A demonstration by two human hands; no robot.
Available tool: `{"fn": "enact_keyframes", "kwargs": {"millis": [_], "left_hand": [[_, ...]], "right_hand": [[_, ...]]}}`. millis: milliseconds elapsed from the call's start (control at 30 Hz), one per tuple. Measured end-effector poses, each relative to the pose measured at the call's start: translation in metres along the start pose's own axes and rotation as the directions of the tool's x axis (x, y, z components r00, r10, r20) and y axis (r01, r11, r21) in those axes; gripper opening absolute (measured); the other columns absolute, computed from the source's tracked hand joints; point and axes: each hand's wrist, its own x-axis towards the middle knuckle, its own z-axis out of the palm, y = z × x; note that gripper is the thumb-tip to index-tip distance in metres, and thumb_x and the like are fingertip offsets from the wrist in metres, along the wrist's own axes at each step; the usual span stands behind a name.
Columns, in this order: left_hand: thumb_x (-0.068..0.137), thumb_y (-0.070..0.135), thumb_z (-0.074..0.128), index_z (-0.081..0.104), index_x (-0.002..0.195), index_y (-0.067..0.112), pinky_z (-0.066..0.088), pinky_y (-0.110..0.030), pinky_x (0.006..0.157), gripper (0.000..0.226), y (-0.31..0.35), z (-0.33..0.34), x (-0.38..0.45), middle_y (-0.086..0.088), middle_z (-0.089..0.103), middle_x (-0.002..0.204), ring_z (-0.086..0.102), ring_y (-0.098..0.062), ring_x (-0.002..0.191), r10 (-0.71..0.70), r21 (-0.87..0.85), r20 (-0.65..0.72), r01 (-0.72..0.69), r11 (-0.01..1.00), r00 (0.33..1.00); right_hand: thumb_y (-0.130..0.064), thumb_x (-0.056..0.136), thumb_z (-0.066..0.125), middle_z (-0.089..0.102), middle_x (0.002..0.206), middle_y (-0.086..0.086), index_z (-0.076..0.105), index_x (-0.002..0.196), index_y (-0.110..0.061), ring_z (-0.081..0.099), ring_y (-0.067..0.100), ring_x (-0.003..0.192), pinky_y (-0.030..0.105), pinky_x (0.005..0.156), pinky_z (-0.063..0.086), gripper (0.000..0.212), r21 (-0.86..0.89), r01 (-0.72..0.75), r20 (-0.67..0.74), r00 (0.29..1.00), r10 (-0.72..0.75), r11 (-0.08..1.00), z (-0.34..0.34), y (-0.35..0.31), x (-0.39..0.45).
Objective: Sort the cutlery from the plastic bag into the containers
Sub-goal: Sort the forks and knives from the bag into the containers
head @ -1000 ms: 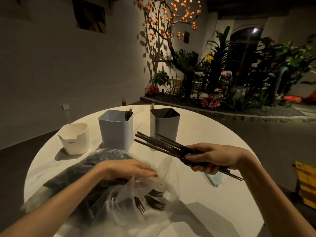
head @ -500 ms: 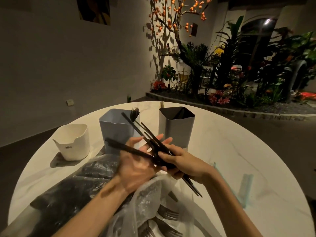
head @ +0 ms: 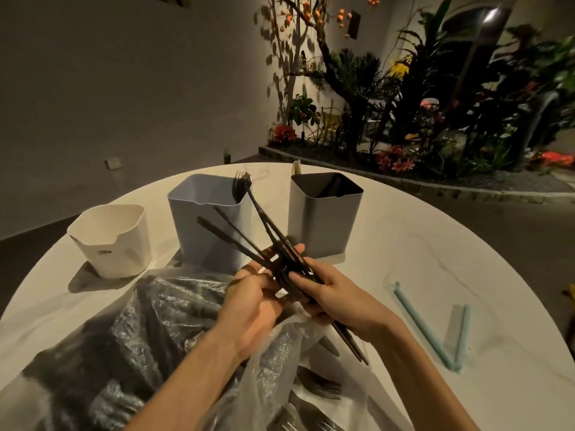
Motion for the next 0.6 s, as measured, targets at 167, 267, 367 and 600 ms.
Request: {"fn": "enact_keyframes", "kwargs": {"millis": [167, 267, 367, 600], "left_hand": [[0.081, -0.003, 0.053, 0.055, 0.14, 0.005, 0.048, -0.046, 0.101, 0.059, 0.012, 0.002, -0.016, -0.024, 0.06, 0.135, 0.056, -0.035, 0.128, -0.069, 0.116, 0.308, 0.034, 0.993, 0.949], [0.088, 0.016, 0.071, 0.064, 0.129, 0.01, 0.047, -0.054, 0.106, 0.042, 0.01, 0.007, -0.012, -0.018, 0.067, 0.128, 0.064, -0.032, 0.121, -0.076, 0.052, 0.082, 0.072, 0.996, 0.994], [0.097, 0.018, 0.06, 0.077, 0.1, 0.007, 0.052, -0.051, 0.098, 0.021, 0.008, 0.011, -0.009, -0.018, 0.073, 0.116, 0.071, -0.029, 0.108, -0.039, 0.084, -0.045, 0.042, 0.996, 0.998], [0.102, 0.014, 0.051, 0.06, 0.105, 0.008, 0.051, -0.055, 0.095, 0.011, 0.015, 0.011, -0.017, -0.016, 0.076, 0.098, 0.074, -0.03, 0.099, -0.017, -0.064, -0.054, 0.013, 0.998, 0.998]], "right_hand": [[-0.02, 0.108, 0.044, 0.06, 0.074, -0.021, 0.05, 0.13, -0.037, 0.053, -0.002, 0.06, 0.015, 0.058, 0.045, 0.029, -0.182, 0.054, -0.038, 0.997, -0.062, 0.982, -0.006, -0.001, -0.005], [-0.023, 0.105, 0.046, 0.066, 0.115, -0.004, 0.052, 0.131, -0.028, 0.064, 0.01, 0.1, 0.037, 0.091, 0.055, 0.027, -0.469, 0.123, -0.026, 0.988, -0.153, 0.874, 0.001, 0.005, -0.005], [-0.028, 0.104, 0.049, 0.066, 0.12, -0.001, 0.048, 0.138, -0.029, 0.064, 0.017, 0.103, 0.045, 0.093, 0.053, 0.034, -0.517, 0.125, -0.025, 0.987, -0.161, 0.847, 0.007, 0.012, -0.002], [-0.047, 0.082, 0.076, 0.069, 0.112, -0.01, 0.062, 0.122, -0.041, 0.075, 0.023, 0.086, 0.037, 0.071, 0.064, 0.042, -0.12, 0.105, -0.073, 0.991, -0.114, 0.987, -0.008, 0.005, -0.011]]}}
